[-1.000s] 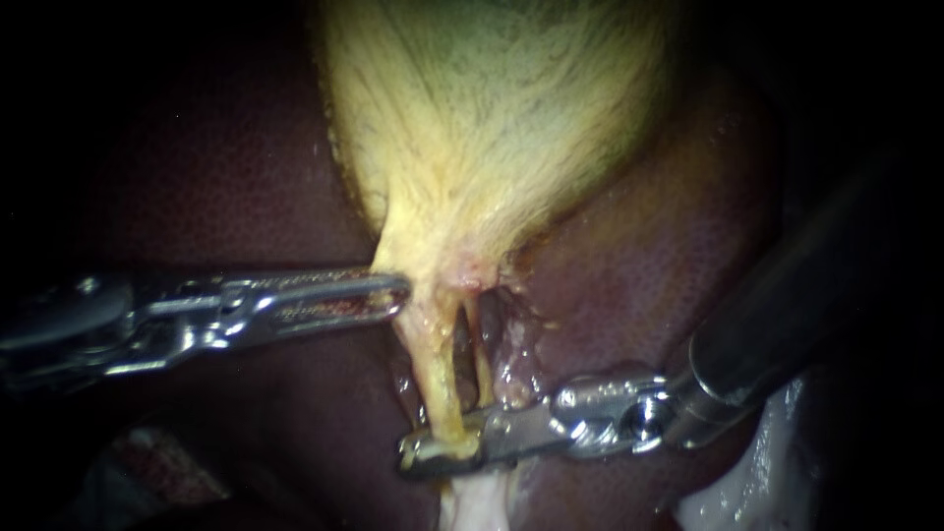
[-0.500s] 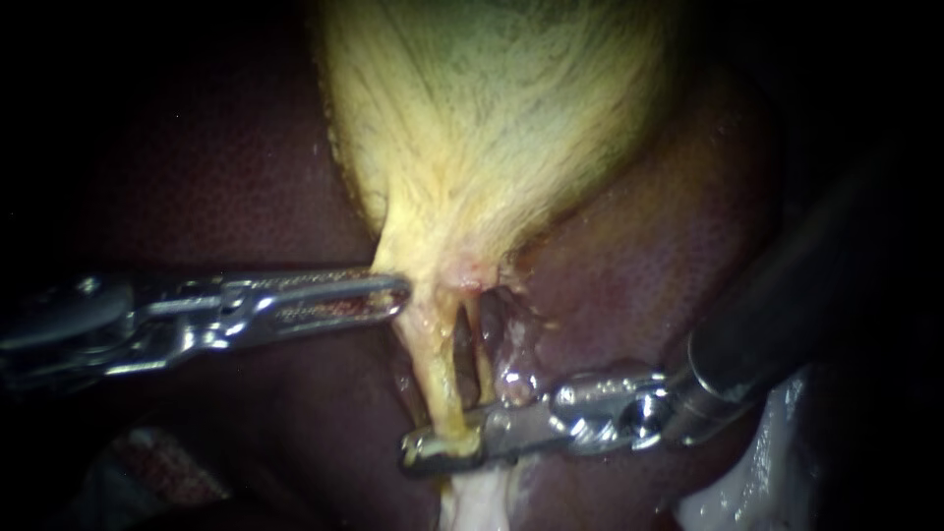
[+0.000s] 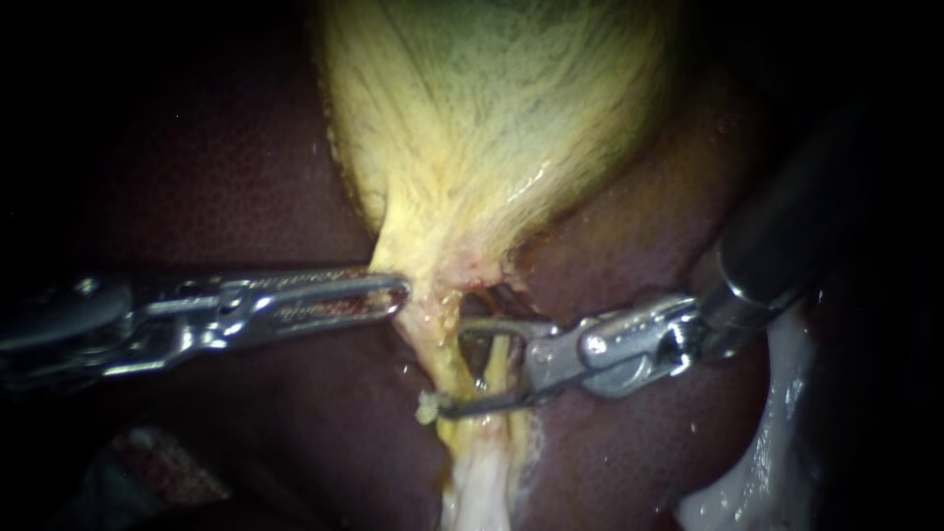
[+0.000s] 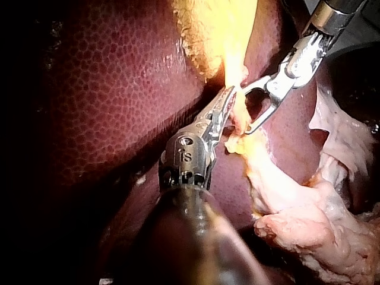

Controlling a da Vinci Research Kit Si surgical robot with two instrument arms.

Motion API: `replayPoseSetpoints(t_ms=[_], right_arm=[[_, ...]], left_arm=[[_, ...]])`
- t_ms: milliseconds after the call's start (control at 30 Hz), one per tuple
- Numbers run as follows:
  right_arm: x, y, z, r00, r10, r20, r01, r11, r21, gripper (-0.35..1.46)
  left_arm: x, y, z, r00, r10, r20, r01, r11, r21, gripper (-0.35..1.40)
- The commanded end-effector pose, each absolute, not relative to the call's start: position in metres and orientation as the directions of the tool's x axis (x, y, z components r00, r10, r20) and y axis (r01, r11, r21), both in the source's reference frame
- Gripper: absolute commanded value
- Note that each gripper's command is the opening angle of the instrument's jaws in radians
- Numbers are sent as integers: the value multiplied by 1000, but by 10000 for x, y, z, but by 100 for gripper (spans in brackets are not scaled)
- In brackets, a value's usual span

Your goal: Going back first clip left tube

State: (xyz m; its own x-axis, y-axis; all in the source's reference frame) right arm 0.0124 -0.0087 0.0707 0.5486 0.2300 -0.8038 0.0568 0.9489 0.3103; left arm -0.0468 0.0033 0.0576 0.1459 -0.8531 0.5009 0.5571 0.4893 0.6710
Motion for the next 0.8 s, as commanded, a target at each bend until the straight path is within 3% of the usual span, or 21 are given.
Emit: replayPoseSetpoints(t_ms=[33, 200, 500, 800], right_arm=[[120, -88, 705, 548, 230, -804, 57, 949, 310, 60], [92, -86, 681, 547, 215, -809, 72, 951, 301, 60], [49, -53, 634, 517, 124, -847, 143, 963, 228, 60], [31, -40, 610, 491, 98, -866, 155, 968, 197, 60]], left_arm=[[-468, 33, 576, 146, -853, 501, 557, 489, 671, -1], [-467, 33, 576, 146, -853, 501, 557, 490, 671, -1], [-465, 36, 583, 146, -853, 501, 556, 490, 671, -1], [-465, 39, 591, 145, -852, 503, 559, 490, 669, -1]])
